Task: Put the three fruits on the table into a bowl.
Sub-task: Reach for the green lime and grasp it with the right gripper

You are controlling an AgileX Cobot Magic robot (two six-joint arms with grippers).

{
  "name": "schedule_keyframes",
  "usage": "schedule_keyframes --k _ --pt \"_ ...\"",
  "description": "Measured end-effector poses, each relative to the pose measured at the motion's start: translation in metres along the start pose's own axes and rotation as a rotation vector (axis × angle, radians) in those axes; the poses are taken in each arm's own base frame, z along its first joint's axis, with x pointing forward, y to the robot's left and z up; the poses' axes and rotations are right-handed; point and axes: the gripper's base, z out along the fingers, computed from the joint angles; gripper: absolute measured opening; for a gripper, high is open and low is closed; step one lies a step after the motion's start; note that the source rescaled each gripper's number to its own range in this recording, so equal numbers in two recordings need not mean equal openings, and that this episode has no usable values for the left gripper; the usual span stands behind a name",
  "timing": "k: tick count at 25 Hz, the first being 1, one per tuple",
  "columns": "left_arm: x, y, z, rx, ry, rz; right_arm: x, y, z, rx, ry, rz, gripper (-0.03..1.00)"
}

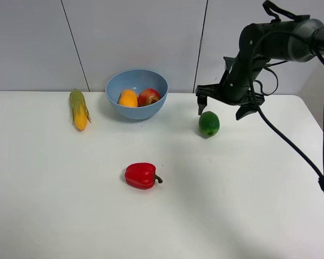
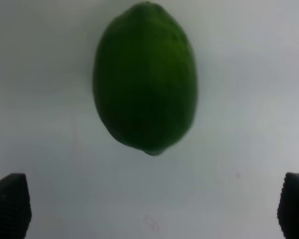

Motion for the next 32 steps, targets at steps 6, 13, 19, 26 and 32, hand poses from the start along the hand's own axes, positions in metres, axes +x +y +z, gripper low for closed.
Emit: schedule_keyframes --k 6,13,19,26,32 --pt "0.0 0.0 0.0 0.0 0.0 0.0 -0.001 -0.003 0.032 0.018 0.023 -0.003 1.0" --pt "0.0 0.0 0.0 0.0 0.0 0.0 -0.006 -0.002 0.046 0.002 -0.021 0.0 1.0" --pt "0.0 0.0 0.0 0.0 0.0 0.0 -0.007 -0.002 0.056 -0.003 -0.036 -0.003 1.0" --pt "0.0 0.0 0.0 0.0 0.0 0.0 -0.01 -0.001 0.075 -0.025 -0.067 -0.009 0.99" --pt "0.0 0.0 0.0 0.0 0.0 0.0 -0.01 -0.001 0.084 -0.033 -0.066 0.002 0.95"
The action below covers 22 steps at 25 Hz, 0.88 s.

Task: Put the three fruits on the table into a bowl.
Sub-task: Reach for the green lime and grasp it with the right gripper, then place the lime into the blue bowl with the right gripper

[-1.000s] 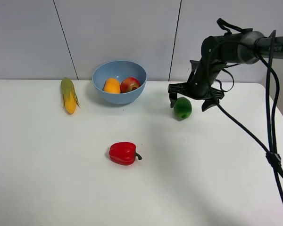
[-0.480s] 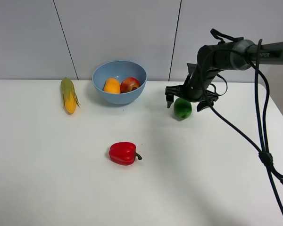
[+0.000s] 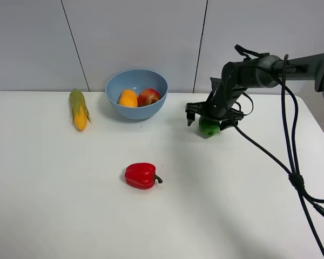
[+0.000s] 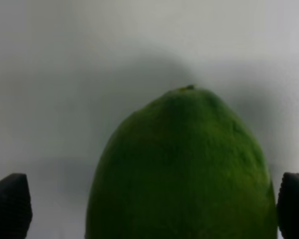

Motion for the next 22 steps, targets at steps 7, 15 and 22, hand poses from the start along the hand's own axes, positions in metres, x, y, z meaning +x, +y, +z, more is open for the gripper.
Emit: schedule_keyframes --k 7,15,22 --pt "0.0 0.0 0.0 0.0 0.0 0.0 0.002 -0.001 0.007 0.002 0.017 -0.007 0.64" --pt "0.0 0.0 0.0 0.0 0.0 0.0 0.001 0.002 -0.006 0.005 0.051 -0.023 0.1" --pt "0.0 0.0 0.0 0.0 0.0 0.0 -0.029 0.062 -0.114 -0.153 -0.154 -0.295 0.1"
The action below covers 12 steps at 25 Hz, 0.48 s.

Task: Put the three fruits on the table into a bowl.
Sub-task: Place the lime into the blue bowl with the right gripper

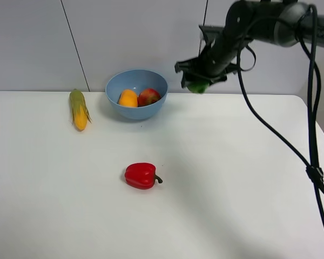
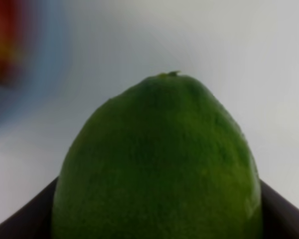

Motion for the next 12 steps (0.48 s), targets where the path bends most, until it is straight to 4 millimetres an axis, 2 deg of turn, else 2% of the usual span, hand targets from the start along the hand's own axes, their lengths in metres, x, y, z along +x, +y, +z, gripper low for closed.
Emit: schedule_keyframes --k 1,2,5,8,12 --pt "0.0 0.0 0.0 0.0 0.0 0.0 -0.009 0.013 -0.012 -0.029 -0.042 -0.054 0.1" --pt "0.0 0.0 0.0 0.0 0.0 0.0 -0.023 0.036 -0.029 -0.074 -0.117 -0.142 0.1" --pt "0.0 0.0 0.0 0.0 0.0 0.0 -0.034 0.06 -0.028 -0.109 -0.169 -0.224 0.1" --pt "0.0 0.0 0.0 0.0 0.0 0.0 -0.04 0.073 0.0 -0.124 -0.196 -0.258 0.1" --pt "0.0 0.0 0.0 0.0 0.0 0.0 -0.041 0.086 0.059 -0.136 -0.247 -0.279 0.1"
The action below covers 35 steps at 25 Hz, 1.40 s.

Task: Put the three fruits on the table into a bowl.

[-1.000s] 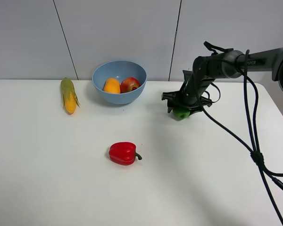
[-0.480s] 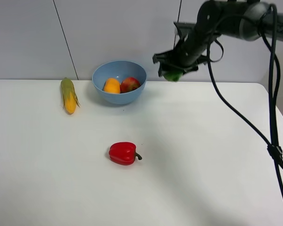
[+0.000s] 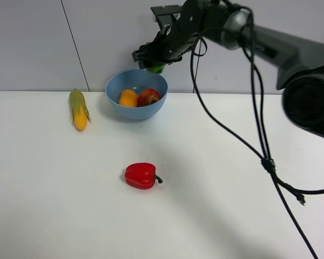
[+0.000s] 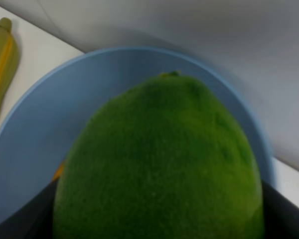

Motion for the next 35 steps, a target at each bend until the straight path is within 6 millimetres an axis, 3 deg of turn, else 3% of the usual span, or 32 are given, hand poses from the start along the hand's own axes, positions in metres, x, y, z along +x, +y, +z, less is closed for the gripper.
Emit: schedule_keyframes --k 5,9,12,15,18,21,25,28,35 --pt "0.0 0.0 0.0 0.0 0.0 0.0 0.028 0.002 0.058 0.006 -0.001 -0.078 0.1" --pt "0.0 0.0 0.0 0.0 0.0 0.0 0.035 0.004 0.069 0.004 0.003 -0.167 0.13" --pt "0.0 0.0 0.0 0.0 0.0 0.0 0.034 0.004 0.068 0.007 -0.01 -0.188 0.74" --pt "0.0 0.0 0.0 0.0 0.0 0.0 0.034 0.004 0.068 0.006 -0.008 -0.189 0.94" --pt "0.0 0.0 0.0 0.0 0.0 0.0 0.032 0.007 0.063 -0.001 0.014 -0.191 0.99" --pt "0.0 0.0 0.0 0.0 0.0 0.0 0.023 0.016 0.039 -0.022 0.071 -0.197 0.99" --pt "0.0 0.0 0.0 0.0 0.0 -0.001 -0.004 0.037 -0.025 -0.091 0.135 -0.141 1.0" --pt "0.0 0.0 0.0 0.0 0.0 -0.001 -0.013 0.05 -0.074 -0.12 0.227 -0.126 1.0" --pt "0.0 0.0 0.0 0.0 0.0 0.0 -0.022 0.049 -0.146 -0.017 0.252 -0.081 1.0"
